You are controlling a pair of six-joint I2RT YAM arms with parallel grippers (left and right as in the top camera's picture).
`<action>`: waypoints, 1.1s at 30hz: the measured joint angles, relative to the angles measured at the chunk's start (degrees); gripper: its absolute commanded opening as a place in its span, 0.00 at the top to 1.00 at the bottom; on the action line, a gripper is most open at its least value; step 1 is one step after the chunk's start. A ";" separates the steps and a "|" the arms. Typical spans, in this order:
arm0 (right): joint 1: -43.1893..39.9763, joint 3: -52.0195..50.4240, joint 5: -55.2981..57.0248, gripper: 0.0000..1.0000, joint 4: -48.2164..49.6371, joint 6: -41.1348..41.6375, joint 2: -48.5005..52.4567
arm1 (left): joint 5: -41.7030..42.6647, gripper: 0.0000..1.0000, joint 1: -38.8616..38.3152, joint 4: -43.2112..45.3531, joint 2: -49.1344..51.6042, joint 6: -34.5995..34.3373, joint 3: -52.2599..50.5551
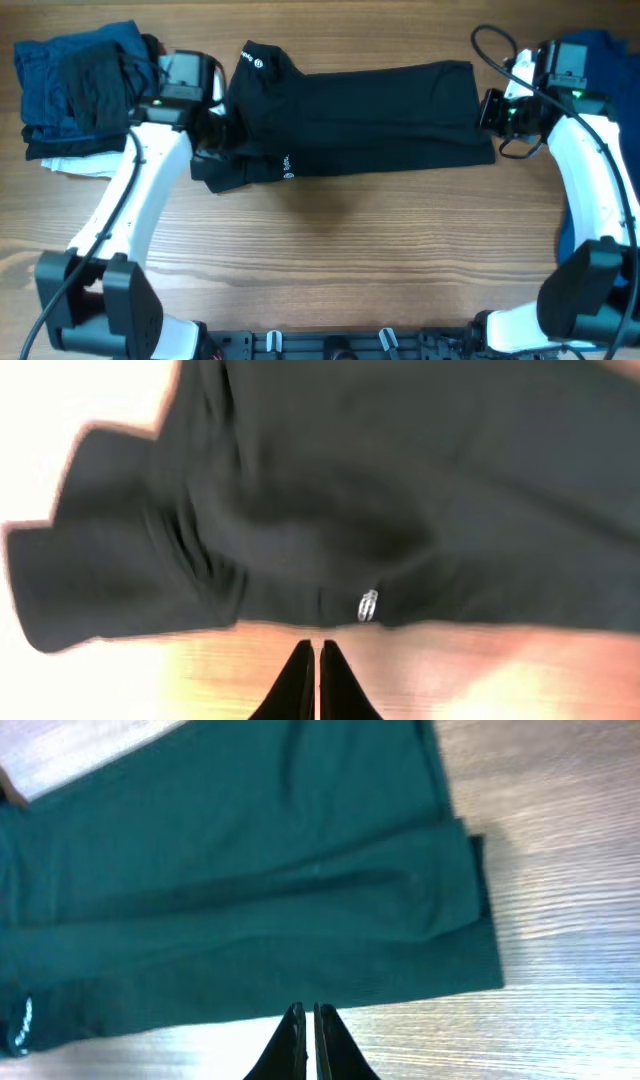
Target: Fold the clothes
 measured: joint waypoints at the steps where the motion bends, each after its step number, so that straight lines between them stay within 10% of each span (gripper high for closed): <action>1: 0.20 0.00 -0.24 0.96 -0.04 -0.17 0.72 | -0.02 0.96 -0.70 -2.43 0.83 -0.02 0.13; 22: 1.64 -0.13 4.46 0.96 5.92 -2.36 20.59 | -9.14 0.96 1.53 1.68 17.44 0.00 -0.07; 33: 1.75 0.42 10.25 0.96 -11.23 4.98 20.81 | -12.70 0.96 3.82 2.78 18.49 0.02 -0.07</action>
